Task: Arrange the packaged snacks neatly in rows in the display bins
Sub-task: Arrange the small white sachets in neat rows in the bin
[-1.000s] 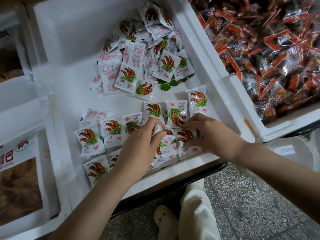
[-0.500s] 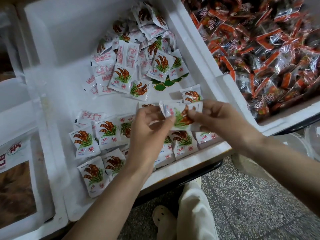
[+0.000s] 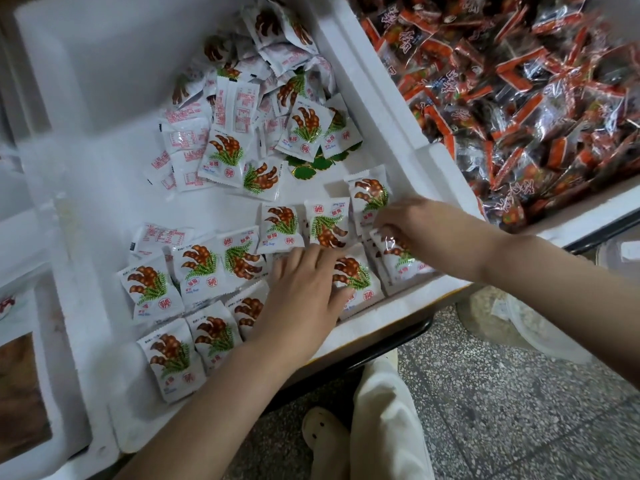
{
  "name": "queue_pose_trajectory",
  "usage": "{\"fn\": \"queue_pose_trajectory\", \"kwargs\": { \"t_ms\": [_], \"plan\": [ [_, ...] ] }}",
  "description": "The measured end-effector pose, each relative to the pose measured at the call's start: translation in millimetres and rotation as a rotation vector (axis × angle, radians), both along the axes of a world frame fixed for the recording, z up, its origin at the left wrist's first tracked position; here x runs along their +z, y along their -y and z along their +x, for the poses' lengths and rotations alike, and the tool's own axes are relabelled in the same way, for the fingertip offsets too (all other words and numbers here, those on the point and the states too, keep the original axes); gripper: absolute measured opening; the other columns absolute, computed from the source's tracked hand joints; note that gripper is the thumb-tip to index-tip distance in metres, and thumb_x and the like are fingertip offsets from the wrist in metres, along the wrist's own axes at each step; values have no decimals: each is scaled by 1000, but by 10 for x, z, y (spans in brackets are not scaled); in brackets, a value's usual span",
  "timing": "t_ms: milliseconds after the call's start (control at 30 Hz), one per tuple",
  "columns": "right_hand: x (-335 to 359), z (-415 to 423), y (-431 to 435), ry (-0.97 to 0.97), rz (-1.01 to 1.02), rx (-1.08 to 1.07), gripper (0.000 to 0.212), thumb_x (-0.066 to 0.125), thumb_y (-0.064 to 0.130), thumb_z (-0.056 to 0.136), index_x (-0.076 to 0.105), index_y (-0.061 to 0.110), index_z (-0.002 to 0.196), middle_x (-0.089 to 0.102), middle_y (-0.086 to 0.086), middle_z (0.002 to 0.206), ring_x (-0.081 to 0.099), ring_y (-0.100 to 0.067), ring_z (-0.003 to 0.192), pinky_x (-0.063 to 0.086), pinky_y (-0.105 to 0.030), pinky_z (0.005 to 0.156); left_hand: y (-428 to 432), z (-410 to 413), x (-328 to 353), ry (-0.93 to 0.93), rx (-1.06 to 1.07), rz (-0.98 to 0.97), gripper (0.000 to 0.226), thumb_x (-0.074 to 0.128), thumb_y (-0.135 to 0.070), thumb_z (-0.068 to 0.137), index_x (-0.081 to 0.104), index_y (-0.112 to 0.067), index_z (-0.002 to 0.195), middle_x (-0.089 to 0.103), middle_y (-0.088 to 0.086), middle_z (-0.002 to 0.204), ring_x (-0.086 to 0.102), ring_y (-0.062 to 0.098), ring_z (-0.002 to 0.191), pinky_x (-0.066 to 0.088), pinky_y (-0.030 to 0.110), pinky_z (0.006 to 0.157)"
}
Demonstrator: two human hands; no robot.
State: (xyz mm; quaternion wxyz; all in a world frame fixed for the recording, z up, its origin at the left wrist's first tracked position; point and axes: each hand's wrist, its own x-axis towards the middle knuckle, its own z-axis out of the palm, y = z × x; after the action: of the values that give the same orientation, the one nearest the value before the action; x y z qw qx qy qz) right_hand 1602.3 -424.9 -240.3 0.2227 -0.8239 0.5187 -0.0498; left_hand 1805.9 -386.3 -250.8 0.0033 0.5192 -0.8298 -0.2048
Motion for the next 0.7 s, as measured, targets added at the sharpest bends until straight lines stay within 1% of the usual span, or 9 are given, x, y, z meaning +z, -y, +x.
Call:
{"fn": "queue_pose_trajectory", "kwargs": {
  "t_ms": [67, 133, 200, 267, 333, 433, 567, 633, 700],
  "plan": [
    [-93, 22, -12, -39, -23, 50, 32, 50, -8, 86, 61, 12, 108, 63, -6, 100, 54, -25, 97, 45, -36, 84, -19, 26, 8, -5, 8, 4, 48, 46, -47, 92, 43, -22, 133, 44, -4, 127, 35, 17, 122, 19, 29, 102],
    [-139, 12, -36, -67, -104, 52, 37, 54, -9, 83, 58, 10, 115, 61, -6, 106, 52, -25, 98, 39, -27, 86, -3, 30, 12, -15, -4, 15, 47, 49, -48, 90, 45, -23, 129, 44, -5, 123, 35, 16, 120, 20, 29, 101],
    [-152, 6, -70, -92, -170, 69, 42, 65, -10, 76, 59, 7, 113, 60, -8, 101, 55, -27, 91, 32, -27, 83, 20, 35, 12, 4, -36, 33, 48, 44, -52, 89, 43, -25, 129, 43, -7, 124, 34, 15, 120, 19, 27, 100],
    [-159, -20, -94, -88, -203, 96, 37, 70, -2, 77, 60, 5, 112, 62, -10, 99, 58, -28, 88, 32, -27, 83, 31, 56, 12, 35, -45, 35, 54, 35, -57, 87, 44, -23, 127, 44, -6, 123, 36, 17, 119, 23, 31, 100],
    [-153, -39, -118, -75, -154, 93, 38, 65, 10, 86, 54, 7, 122, 61, -9, 110, 58, -27, 100, 34, -25, 87, 25, 64, 19, 49, -53, 19, 56, 30, -58, 85, 46, -21, 124, 46, -3, 121, 40, 20, 116, 30, 36, 100],
    [-124, -49, -146, -8, -55, 94, 39, 61, 16, 90, 50, 10, 127, 57, -8, 119, 54, -24, 109, 30, -19, 86, 10, 64, 34, 71, -81, 26, 55, 30, -58, 85, 46, -20, 123, 45, -1, 120, 41, 22, 114, 34, 38, 98],
    [-64, -59, -188, -7, -6, 96, 42, 69, 12, 83, 53, 13, 121, 57, -6, 115, 52, -20, 107, 23, -9, 80, 8, 104, 39, 89, -112, 8, 52, 31, -59, 86, 49, -22, 117, 49, -1, 112, 48, 22, 106, 41, 39, 88],
    [-53, -64, -194, -55, -7, 123, 52, 78, 5, 70, 56, 13, 117, 60, -5, 110, 54, -20, 104, 26, -12, 82, 2, 145, 23, 60, -112, -15, 47, 32, -57, 86, 50, -23, 112, 52, -2, 104, 53, 21, 98, 45, 38, 80],
    [-18, -48, -155, -68, -11, 129, 49, 77, 11, 73, 56, 13, 117, 59, -5, 111, 56, -22, 103, 28, -16, 84, 5, 181, 14, 26, -126, -17, 43, 31, -55, 88, 48, -24, 112, 53, -3, 104, 54, 20, 98, 45, 37, 80]
  ]
}}
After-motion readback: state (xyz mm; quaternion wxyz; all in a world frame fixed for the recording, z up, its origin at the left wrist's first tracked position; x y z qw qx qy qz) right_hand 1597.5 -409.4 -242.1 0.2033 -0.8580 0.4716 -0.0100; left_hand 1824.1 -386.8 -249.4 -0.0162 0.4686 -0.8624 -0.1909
